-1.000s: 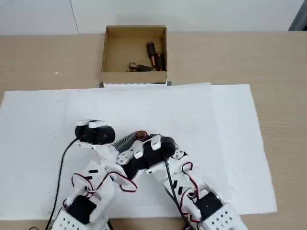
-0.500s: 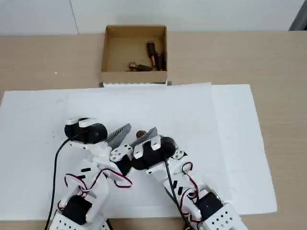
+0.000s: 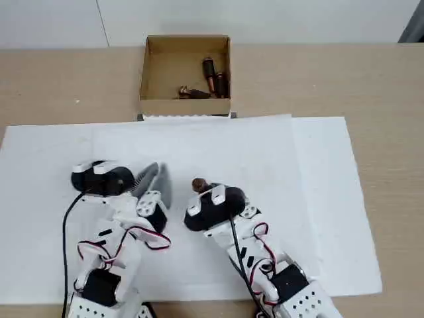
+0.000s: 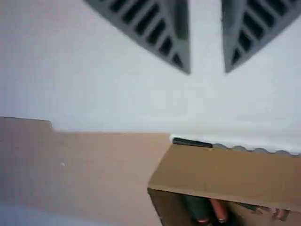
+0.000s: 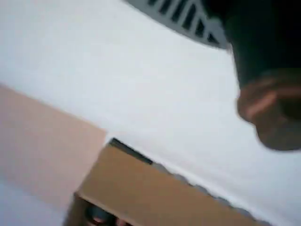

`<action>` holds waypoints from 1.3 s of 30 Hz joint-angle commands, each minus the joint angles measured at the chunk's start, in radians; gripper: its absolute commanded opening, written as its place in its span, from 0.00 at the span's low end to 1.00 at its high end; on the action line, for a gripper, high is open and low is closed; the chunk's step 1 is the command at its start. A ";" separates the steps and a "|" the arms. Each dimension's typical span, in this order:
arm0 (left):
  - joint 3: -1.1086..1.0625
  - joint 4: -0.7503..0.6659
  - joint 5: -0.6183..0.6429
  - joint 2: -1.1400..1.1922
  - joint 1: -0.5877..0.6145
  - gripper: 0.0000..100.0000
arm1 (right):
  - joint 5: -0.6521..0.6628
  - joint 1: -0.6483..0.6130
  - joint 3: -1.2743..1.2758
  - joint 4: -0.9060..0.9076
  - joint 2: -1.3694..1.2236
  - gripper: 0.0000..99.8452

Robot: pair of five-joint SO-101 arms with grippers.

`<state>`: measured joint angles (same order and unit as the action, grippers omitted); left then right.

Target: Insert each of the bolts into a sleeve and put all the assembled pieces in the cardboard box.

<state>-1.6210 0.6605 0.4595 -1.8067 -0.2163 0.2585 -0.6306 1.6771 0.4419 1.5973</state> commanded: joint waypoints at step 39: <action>-0.061 0.226 -0.407 -0.009 0.146 0.01 | -0.359 0.183 -0.816 0.170 -0.591 0.00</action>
<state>-1.6855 0.8800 0.0529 -1.8067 -0.0829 -0.0959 -0.4496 0.9820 0.6905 1.1078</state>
